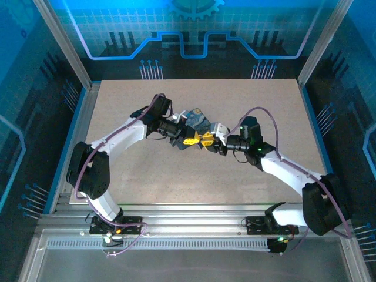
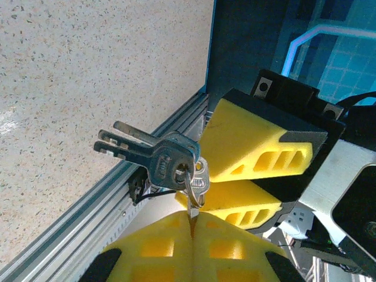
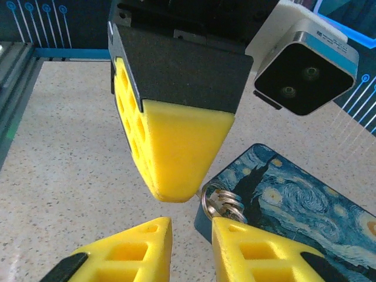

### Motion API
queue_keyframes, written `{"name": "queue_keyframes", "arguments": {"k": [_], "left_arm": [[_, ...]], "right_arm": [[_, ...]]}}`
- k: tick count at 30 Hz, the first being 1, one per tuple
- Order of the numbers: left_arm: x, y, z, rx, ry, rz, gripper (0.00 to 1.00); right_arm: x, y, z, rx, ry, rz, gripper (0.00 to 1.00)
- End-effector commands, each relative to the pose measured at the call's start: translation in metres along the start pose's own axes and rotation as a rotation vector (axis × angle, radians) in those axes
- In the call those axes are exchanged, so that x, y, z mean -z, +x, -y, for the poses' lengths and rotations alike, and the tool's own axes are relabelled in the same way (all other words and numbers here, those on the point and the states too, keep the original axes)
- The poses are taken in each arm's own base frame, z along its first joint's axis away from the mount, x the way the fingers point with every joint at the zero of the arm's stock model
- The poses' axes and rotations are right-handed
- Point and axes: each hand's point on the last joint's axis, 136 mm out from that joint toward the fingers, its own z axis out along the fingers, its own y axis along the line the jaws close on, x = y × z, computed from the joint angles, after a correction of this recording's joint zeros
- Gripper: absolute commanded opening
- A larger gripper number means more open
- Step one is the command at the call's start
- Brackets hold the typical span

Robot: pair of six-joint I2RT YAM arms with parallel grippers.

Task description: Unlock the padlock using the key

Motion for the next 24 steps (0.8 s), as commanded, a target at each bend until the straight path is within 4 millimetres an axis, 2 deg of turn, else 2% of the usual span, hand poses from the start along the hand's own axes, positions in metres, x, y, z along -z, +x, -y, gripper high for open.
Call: {"name": "queue_keyframes", "arguments": {"k": [1, 9, 15, 24], "left_arm": [[0.005, 0.004, 0.006, 0.049, 0.015, -0.036, 0.0], [0.007, 0.006, 0.003, 0.042, 0.004, -0.039, 0.0], [0.009, 0.007, 0.004, 0.032, 0.004, -0.037, 0.0], [0.009, 0.008, 0.006, 0.025, 0.006, -0.033, 0.0]], "right_arm": [[-0.005, -0.016, 0.014, 0.096, 0.059, 0.025, 0.25], [-0.006, -0.012, 0.022, 0.103, 0.096, 0.006, 0.24], [-0.008, -0.018, 0.023, 0.118, 0.101, 0.022, 0.25], [-0.019, -0.019, 0.01, 0.135, 0.039, 0.017, 0.21]]}}
